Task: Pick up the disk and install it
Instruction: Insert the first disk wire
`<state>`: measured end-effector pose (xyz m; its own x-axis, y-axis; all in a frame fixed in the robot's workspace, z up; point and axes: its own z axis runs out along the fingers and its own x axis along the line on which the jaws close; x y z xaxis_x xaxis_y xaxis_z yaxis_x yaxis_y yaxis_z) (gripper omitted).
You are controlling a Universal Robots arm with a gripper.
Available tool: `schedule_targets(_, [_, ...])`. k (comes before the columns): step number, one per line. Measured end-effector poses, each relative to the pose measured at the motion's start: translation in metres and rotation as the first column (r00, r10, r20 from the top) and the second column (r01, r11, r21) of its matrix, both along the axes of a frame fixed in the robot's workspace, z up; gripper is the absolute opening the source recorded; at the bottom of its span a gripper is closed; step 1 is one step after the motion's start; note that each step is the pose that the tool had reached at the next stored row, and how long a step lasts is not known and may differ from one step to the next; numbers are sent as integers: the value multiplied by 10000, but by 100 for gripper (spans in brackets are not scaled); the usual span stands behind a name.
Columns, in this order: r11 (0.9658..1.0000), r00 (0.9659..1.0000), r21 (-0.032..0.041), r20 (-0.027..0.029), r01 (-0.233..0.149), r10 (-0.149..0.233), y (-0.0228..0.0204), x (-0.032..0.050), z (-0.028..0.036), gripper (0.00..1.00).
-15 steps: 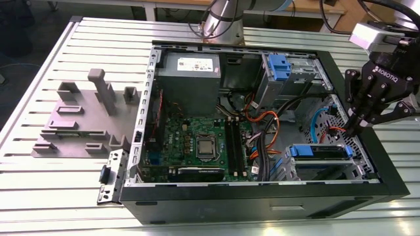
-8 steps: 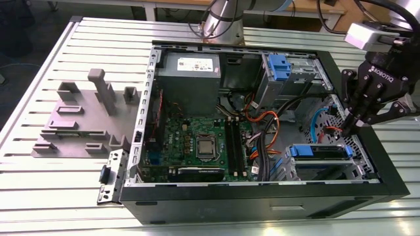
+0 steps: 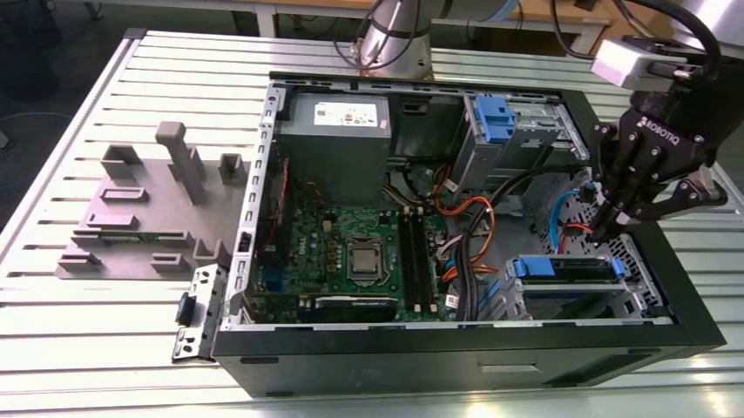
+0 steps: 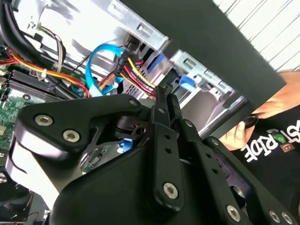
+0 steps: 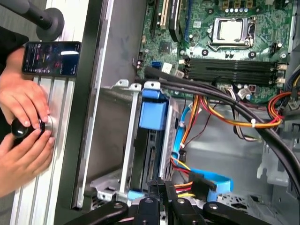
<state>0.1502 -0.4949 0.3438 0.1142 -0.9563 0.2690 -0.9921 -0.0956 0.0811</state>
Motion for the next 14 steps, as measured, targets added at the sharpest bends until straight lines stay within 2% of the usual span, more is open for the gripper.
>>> schedule_targets(6, [9990, 9989, -1, 117, 454, -454, 2, -14, -6, 17])
schedule_targets(8, [9988, 9986, 16, 159, 496, -497, 0, -14, -13, 17])
schedule_targets(14, [9983, 9981, 293, 348, 495, -505, -75, -31, -28, 17])
